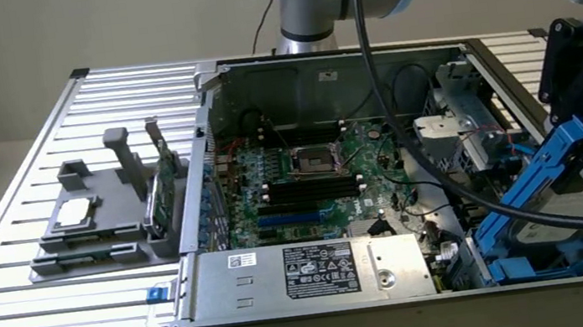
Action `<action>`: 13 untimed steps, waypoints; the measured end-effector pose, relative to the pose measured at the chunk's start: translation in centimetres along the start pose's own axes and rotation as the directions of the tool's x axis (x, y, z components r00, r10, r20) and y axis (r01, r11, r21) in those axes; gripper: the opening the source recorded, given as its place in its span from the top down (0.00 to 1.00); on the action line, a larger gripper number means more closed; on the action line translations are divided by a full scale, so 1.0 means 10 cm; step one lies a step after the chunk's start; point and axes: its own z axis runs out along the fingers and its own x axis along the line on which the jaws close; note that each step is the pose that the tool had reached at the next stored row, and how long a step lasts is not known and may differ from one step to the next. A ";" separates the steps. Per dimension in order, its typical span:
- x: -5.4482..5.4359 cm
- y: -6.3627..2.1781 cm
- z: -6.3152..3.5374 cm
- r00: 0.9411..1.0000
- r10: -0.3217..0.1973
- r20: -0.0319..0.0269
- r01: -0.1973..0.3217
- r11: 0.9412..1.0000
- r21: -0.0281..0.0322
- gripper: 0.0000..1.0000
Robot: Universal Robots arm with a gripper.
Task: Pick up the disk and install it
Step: 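Insert the disk into the insertion slot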
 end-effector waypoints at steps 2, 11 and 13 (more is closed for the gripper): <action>0.00 0.003 0.010 1.000 0.002 0.000 -0.002 1.000 0.000 0.67; 0.01 0.026 0.065 1.000 0.009 0.001 -0.009 1.000 0.016 0.67; 0.01 0.036 0.079 1.000 0.011 0.000 -0.011 1.000 0.018 0.67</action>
